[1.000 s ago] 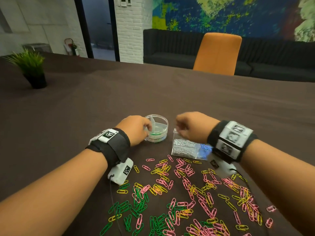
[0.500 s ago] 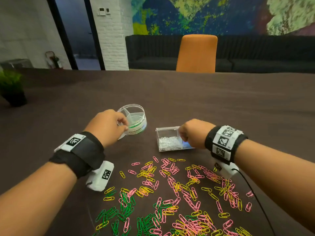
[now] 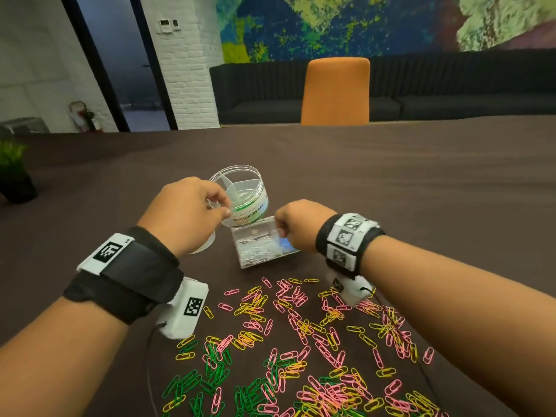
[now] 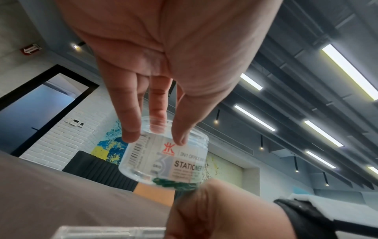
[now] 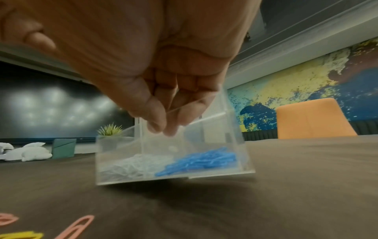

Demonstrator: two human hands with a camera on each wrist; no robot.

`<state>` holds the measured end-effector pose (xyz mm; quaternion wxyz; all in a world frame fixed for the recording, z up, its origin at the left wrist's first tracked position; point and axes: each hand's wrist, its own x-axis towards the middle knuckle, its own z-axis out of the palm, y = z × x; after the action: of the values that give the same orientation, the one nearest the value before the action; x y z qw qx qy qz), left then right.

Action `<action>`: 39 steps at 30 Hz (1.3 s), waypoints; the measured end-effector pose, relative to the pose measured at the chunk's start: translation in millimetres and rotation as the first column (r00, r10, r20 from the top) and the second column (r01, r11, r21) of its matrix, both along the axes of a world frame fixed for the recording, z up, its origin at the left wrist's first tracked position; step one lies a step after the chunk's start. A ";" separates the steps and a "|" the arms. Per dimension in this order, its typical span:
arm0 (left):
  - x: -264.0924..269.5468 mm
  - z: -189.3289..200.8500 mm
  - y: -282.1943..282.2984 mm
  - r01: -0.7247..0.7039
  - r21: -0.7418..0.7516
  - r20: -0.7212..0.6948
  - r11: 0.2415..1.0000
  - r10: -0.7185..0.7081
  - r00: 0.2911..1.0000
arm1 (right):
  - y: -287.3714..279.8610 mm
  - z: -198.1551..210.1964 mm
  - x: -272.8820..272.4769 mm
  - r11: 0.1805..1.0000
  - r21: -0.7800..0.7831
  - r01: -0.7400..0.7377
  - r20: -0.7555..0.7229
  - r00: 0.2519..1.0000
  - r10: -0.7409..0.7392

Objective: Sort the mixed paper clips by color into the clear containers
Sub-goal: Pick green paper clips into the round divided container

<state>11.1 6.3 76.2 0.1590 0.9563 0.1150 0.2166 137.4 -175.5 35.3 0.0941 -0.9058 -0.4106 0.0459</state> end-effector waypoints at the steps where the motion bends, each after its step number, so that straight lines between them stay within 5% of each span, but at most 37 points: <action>1: 1.0 0.1 -2.6 0.006 -0.007 0.007 1.000 -0.006 1.000 | 9.3 -4.8 -3.6 1.000 -0.006 -0.006 0.001 1.000 0.006; 7: 12.6 -6.1 -23.8 0.050 -0.027 -0.008 0.998 -0.050 0.999 | -8.0 -22.3 -7.2 0.987 0.153 -0.055 -0.063 0.996 0.065; 12: 37.9 -18.6 -70.4 0.255 -0.076 -0.081 0.964 -0.261 0.962 | -112.9 -20.3 6.3 0.940 0.302 0.156 -0.091 0.987 -0.134; 19: 88.5 -59.8 -148.1 0.419 -0.014 -0.364 0.908 -0.395 0.843 | -213.1 -37.9 3.8 0.932 -0.100 0.349 -0.144 0.922 -0.360; 23: 95.4 -67.4 -158.4 0.457 0.043 -0.443 0.889 -0.393 0.806 | -214.5 -35.6 -3.9 0.944 -0.054 0.325 -0.113 0.938 -0.329; 27: 86.0 -42.0 -115.8 0.415 0.075 -0.331 0.907 -0.370 0.868 | -192.1 -33.4 -1.3 0.960 0.011 0.281 -0.146 0.950 -0.276; 29: 77.2 -30.6 -83.2 0.354 0.129 -0.451 0.926 -0.264 0.853 | -179.2 -32.0 0.4 0.962 -0.033 0.271 -0.152 0.950 -0.273; 31: 65.1 -31.4 -57.5 0.333 0.190 -0.642 0.924 -0.140 0.754 | -169.0 -32.0 1.8 0.957 -0.088 0.276 -0.142 0.948 -0.286; 33: 54.1 -41.4 -43.6 0.337 0.226 -0.689 0.914 -0.095 0.718 | -160.2 -34.1 3.2 0.950 -0.096 0.297 -0.143 0.940 -0.308; 39: 53.5 -63.5 -32.2 0.245 0.262 -0.532 0.933 -0.073 0.844 | -140.5 -39.9 3.2 0.943 -0.054 0.328 -0.161 0.929 -0.332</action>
<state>64.7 -25.9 12.7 -0.0168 0.9982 0.0359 -0.0446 140.6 -316.0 -4.7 0.1228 -0.9559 -0.2426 0.1112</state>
